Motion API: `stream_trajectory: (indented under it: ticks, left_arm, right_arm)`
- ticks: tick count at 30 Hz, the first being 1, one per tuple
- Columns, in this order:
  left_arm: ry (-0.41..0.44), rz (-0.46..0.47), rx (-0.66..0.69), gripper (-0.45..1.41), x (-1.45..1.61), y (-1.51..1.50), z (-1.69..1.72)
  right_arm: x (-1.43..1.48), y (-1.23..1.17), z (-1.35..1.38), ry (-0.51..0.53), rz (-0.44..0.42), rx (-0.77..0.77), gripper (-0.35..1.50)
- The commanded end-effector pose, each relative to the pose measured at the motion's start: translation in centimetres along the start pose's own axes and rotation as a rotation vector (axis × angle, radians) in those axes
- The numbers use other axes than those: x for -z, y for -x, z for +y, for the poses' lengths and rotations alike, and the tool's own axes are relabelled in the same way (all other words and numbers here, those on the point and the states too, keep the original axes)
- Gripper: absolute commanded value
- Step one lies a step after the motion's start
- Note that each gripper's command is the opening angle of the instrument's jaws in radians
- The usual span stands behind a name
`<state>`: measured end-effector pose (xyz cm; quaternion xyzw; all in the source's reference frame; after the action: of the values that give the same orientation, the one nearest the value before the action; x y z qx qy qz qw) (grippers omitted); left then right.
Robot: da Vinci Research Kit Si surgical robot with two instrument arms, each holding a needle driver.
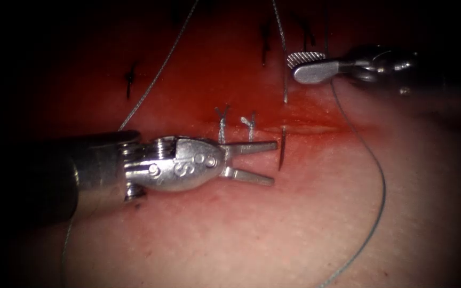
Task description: Wound Closure
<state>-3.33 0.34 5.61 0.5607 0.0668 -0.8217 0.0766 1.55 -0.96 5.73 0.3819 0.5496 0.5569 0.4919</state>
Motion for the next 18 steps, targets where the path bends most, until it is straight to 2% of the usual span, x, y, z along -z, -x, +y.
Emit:
stream_trajectory:
  ticks: [1,4,9,14,16,18]
  left_arm:
    - [0.01,0.013,-0.008,0.52,-0.06,0.03,-0.05]
    - [0.001,0.001,-0.022,0.62,-0.06,0.07,-0.09]
    - [-0.018,0.019,-0.031,0.51,-0.23,0.1,-0.18]
    - [-0.021,0.025,-0.046,0.49,-0.33,0.17,-0.2]
    - [-0.088,-0.018,-0.038,0.27,-0.4,0.27,-0.17]
    - [-0.104,-0.041,-0.038,0.22,-0.42,0.3,-0.17]
  right_arm:
    - [-0.07,-0.04,0.06,-0.008,0.001,0.004,1.25]
    - [-0.06,-0.05,0.07,-0.012,0.009,0.004,1.23]
    - [-0.07,0.0,0.1,-0.007,0.016,0.011,1.15]
    - [-0.07,0.01,0.1,-0.007,0.021,0.011,1.08]
    - [-0.06,0.02,0.1,0.002,0.03,0.011,1.05]
    - [-0.06,0.02,0.1,0.004,0.032,0.023,1.05]
